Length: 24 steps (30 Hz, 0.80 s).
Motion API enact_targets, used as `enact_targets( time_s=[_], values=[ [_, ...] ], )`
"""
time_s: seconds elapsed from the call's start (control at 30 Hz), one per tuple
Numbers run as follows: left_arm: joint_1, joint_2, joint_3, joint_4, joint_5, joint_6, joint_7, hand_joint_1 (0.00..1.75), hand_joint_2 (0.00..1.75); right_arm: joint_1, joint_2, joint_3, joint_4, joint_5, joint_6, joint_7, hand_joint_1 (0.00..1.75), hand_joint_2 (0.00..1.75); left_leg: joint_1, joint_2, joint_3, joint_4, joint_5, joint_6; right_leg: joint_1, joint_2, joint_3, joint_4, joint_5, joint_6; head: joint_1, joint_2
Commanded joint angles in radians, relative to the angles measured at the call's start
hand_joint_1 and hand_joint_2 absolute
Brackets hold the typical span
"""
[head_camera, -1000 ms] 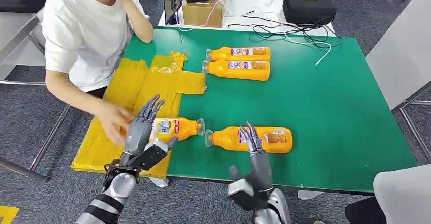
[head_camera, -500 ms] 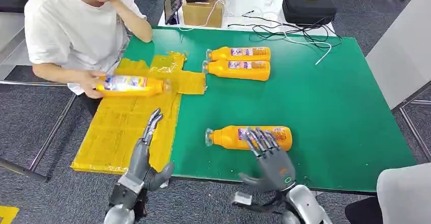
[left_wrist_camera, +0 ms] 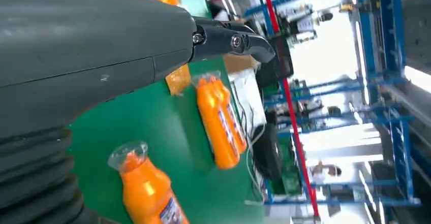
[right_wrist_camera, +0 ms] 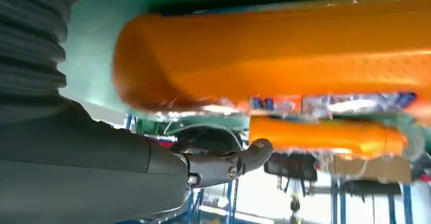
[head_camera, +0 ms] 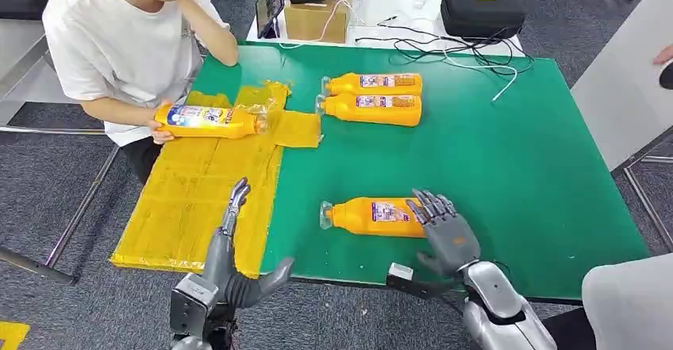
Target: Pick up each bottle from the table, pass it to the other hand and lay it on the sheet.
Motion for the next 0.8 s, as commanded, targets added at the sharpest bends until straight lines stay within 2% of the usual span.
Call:
enact_targets(
  time_s=[0.03, 0.07, 0.2, 0.43, 0.5, 0.53, 0.57, 0.63, 0.67, 0.77, 0.8],
  values=[
    [-0.057, -0.020, -0.013, 0.074, 0.016, 0.020, 0.010, 0.00, 1.75, -0.220, 0.101, 0.097, 0.377, -0.019, 0.068, 0.040, 0.00, 1.75, 0.002, 0.006, 0.004, 0.000, -0.001, -0.002, 0.002, 0.005, 0.003, -0.001, 0.001, -0.003, 0.000, 0.000],
    [-0.069, -0.033, 0.007, 0.094, -0.004, 0.063, 0.024, 0.00, 1.75, -0.269, 0.107, 0.152, 0.443, 0.048, 0.128, 0.127, 0.00, 1.75, 0.001, 0.005, 0.004, 0.000, -0.001, -0.002, 0.001, 0.004, 0.003, -0.001, 0.001, -0.002, 0.000, 0.000],
    [-0.077, -0.042, 0.039, 0.101, 0.014, 0.055, 0.044, 0.00, 1.75, -0.321, 0.139, 0.193, 0.516, 0.111, 0.162, 0.248, 0.00, 1.75, 0.002, 0.006, 0.005, 0.000, -0.001, -0.002, 0.002, 0.004, 0.004, -0.001, 0.001, -0.003, 0.000, 0.000],
    [-0.063, -0.041, 0.042, 0.089, 0.002, 0.029, 0.054, 0.00, 1.75, -0.351, 0.162, 0.194, 0.535, 0.118, 0.220, 0.318, 0.00, 1.75, 0.001, 0.006, 0.009, -0.001, 0.000, -0.001, 0.001, 0.003, 0.007, -0.001, 0.001, -0.002, 0.000, 0.000],
    [-0.077, -0.049, 0.048, 0.117, -0.033, 0.050, 0.057, 0.00, 1.75, -0.371, 0.163, 0.200, 0.569, 0.114, 0.309, 0.345, 0.00, 1.75, 0.001, 0.005, 0.011, -0.001, 0.000, -0.001, 0.001, 0.003, 0.008, -0.001, 0.001, -0.002, 0.000, 0.000],
    [-0.081, -0.060, 0.058, 0.127, -0.043, 0.067, 0.057, 0.00, 1.75, -0.377, 0.162, 0.196, 0.585, 0.100, 0.360, 0.357, 0.19, 1.75, 0.002, 0.004, 0.011, -0.001, 0.001, -0.002, 0.002, 0.002, 0.008, -0.002, 0.001, -0.002, 0.000, 0.000],
    [-0.099, -0.067, 0.060, 0.154, -0.081, 0.107, 0.036, 0.00, 1.75, -0.394, 0.149, 0.221, 0.620, 0.094, 0.485, 0.358, 1.71, 1.75, 0.001, 0.004, 0.012, -0.001, 0.001, -0.001, 0.001, 0.002, 0.009, -0.002, 0.001, -0.002, 0.000, 0.000],
    [-0.127, -0.079, 0.070, 0.191, -0.079, 0.121, 0.030, 0.00, 1.75, -0.400, 0.116, 0.264, 0.632, 0.098, 0.552, 0.311, 1.66, 1.75, 0.001, 0.002, 0.014, -0.001, 0.001, -0.001, 0.001, 0.000, 0.011, -0.002, 0.001, -0.002, 0.000, 0.000],
    [-0.138, -0.080, 0.072, 0.202, -0.059, 0.118, 0.020, 0.00, 1.75, -0.389, 0.112, 0.262, 0.627, 0.071, 0.550, 0.278, 1.75, 1.75, 0.001, 0.002, 0.015, -0.001, 0.001, -0.001, 0.001, 0.000, 0.012, -0.002, 0.001, -0.002, 0.000, 0.000],
    [-0.139, -0.086, 0.082, 0.190, -0.051, 0.138, 0.027, 0.00, 1.75, -0.368, 0.132, 0.278, 0.609, 0.049, 0.546, 0.261, 1.75, 1.75, 0.002, -0.002, 0.019, -0.002, 0.002, -0.002, 0.002, -0.003, 0.007, -0.005, 0.002, -0.003, 0.000, 0.000],
    [-0.130, -0.107, 0.111, 0.175, -0.008, 0.165, -0.008, 0.00, 1.75, -0.360, 0.138, 0.260, 0.602, -0.010, 0.541, 0.210, 1.75, 1.75, 0.002, 0.000, 0.022, -0.001, -0.001, -0.001, 0.002, -0.001, 0.010, -0.004, -0.001, -0.002, 0.001, 0.000]
  ],
)
